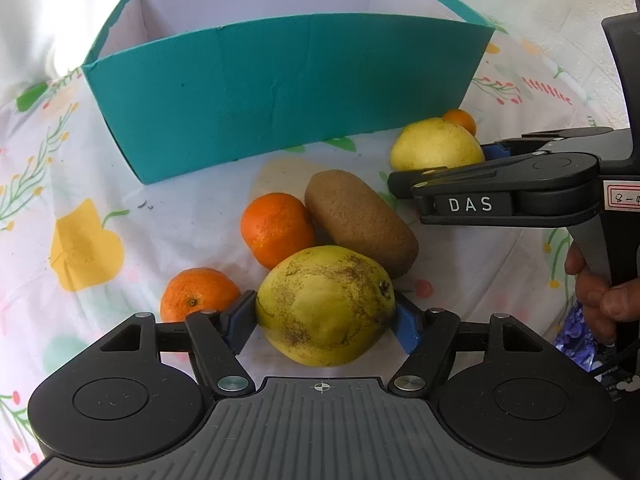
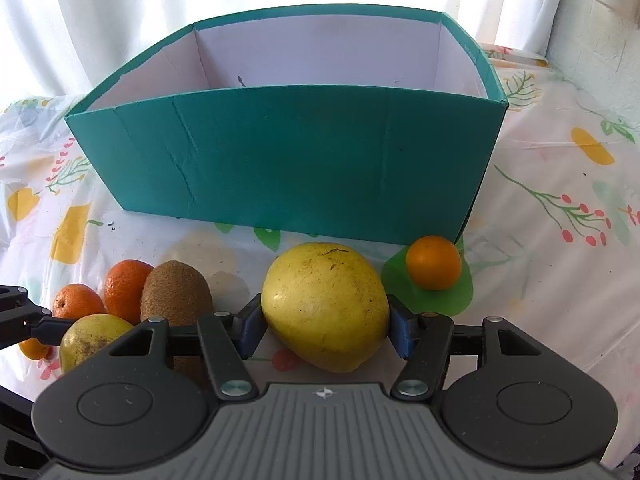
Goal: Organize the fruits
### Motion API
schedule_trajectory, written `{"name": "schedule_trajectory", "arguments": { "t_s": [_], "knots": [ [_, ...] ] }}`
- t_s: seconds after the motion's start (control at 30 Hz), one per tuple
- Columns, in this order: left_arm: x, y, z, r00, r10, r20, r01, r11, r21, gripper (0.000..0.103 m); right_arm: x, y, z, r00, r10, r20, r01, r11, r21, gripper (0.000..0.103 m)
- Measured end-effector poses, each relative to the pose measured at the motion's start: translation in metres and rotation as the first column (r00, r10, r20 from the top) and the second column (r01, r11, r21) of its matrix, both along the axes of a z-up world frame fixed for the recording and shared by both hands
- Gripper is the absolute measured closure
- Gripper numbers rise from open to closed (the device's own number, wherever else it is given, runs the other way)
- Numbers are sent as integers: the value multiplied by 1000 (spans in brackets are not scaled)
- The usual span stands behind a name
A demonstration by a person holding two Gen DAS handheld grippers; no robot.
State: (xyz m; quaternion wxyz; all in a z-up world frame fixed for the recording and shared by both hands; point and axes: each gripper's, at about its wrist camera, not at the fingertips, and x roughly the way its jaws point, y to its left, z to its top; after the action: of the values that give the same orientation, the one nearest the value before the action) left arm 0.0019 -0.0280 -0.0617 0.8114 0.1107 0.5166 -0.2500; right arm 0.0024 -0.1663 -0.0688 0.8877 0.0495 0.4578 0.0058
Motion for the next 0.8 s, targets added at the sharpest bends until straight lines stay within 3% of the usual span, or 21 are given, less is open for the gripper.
{"name": "schedule_trajectory", "arguments": {
  "t_s": [0.37, 0.53, 0.8],
  "knots": [
    [-7, -7, 5, 999, -21, 36, 19, 998, 60, 28, -13, -10, 6, 998, -55, 10, 55, 998, 27, 42],
    [-14, -3, 31, 994, -21, 103, 15, 999, 52, 28, -26, -18, 22, 995, -93, 29, 92, 995, 30, 43],
    [-4, 11, 89, 974, 66, 218, -75, 997, 34, 28, -35, -27, 72, 986, -102, 130, 97, 994, 42, 43]
  ]
}}
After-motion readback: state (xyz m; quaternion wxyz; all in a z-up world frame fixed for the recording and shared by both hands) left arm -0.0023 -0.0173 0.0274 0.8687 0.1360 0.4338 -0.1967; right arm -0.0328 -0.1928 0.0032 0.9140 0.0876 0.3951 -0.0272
